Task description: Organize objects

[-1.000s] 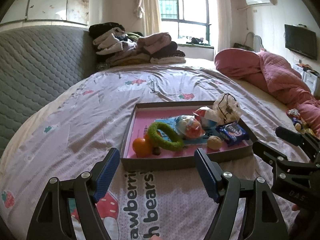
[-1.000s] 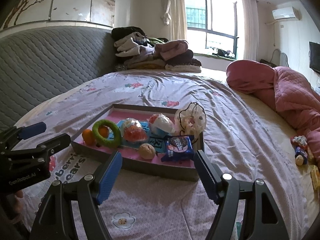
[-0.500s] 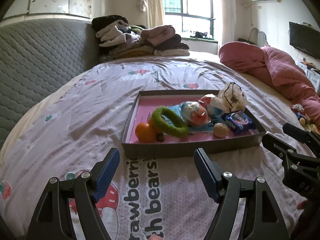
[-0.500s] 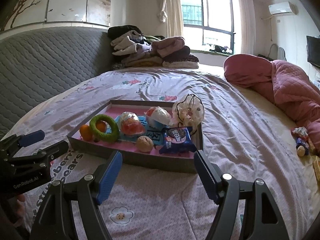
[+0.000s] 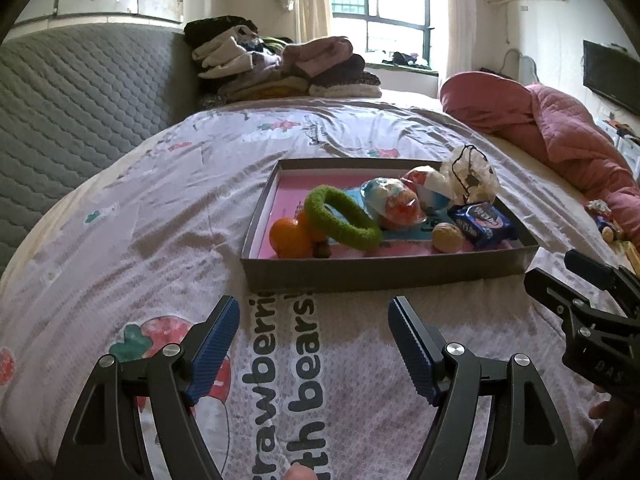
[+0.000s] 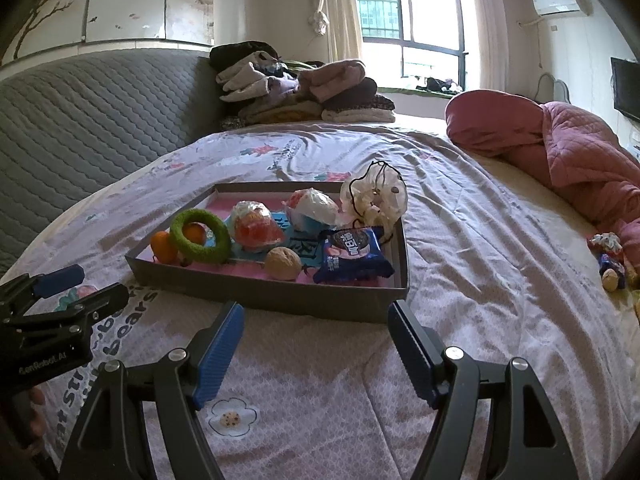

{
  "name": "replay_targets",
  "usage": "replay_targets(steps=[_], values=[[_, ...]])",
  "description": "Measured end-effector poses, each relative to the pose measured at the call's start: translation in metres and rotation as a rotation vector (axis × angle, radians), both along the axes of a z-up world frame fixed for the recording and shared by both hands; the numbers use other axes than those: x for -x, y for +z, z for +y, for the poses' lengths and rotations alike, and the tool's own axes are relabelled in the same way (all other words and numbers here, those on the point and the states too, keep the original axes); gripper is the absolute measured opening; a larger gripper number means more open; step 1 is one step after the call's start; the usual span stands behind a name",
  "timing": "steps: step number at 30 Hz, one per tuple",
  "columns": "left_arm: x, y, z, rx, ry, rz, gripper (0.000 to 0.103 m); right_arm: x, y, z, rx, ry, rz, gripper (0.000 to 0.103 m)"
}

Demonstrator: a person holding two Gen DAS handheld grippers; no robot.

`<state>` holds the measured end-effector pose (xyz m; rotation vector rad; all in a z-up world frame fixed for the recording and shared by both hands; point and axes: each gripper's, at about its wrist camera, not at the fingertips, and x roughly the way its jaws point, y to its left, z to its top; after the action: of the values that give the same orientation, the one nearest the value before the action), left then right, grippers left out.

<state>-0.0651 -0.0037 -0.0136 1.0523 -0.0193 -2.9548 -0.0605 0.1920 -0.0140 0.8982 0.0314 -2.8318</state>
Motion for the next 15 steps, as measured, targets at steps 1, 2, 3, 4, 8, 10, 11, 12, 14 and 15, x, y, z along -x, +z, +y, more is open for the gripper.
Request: replay_targets(steps=[1, 2, 3, 4, 8, 10, 11, 12, 14, 15], values=[[0.0, -0.002, -0.001, 0.0, 0.004, -0.001, 0.078, 0.0, -0.001, 0.0, -0.002, 0.002, 0.0, 0.074], [0.001, -0.003, -0.002, 0.001, 0.005, -0.003, 0.078, 0.0, -0.002, 0.0, -0.005, 0.003, -0.001, 0.074], [0.001, -0.004, -0.002, 0.002, 0.007, -0.007, 0.078, 0.0, -0.004, -0.001, -0.01, 0.0, -0.006, 0.074], [0.002, -0.005, -0.002, 0.004, 0.01, -0.014, 0.078, 0.0, -0.005, -0.001, -0.008, 0.0, -0.016, 0.074], [0.002, -0.013, 0.001, 0.006, 0.003, -0.032, 0.078, -0.001, -0.01, -0.001, -0.009, -0.002, -0.029, 0.074], [0.002, -0.014, 0.003, 0.015, -0.002, -0.028, 0.078, -0.001, -0.013, -0.001, -0.006, -0.002, -0.037, 0.074], [0.002, -0.015, 0.004, 0.017, -0.002, -0.026, 0.078, -0.001, -0.014, -0.001, -0.004, -0.002, -0.042, 0.074], [0.002, -0.015, 0.004, 0.014, -0.004, -0.026, 0.078, -0.001, -0.015, -0.001, -0.002, 0.001, -0.047, 0.074], [0.002, -0.017, 0.005, 0.017, -0.006, -0.029, 0.078, -0.001, -0.019, 0.0, -0.004, -0.003, -0.059, 0.074], [0.002, -0.017, 0.005, 0.019, -0.008, -0.027, 0.078, 0.0, -0.02, 0.0, -0.003, 0.0, -0.063, 0.074]])
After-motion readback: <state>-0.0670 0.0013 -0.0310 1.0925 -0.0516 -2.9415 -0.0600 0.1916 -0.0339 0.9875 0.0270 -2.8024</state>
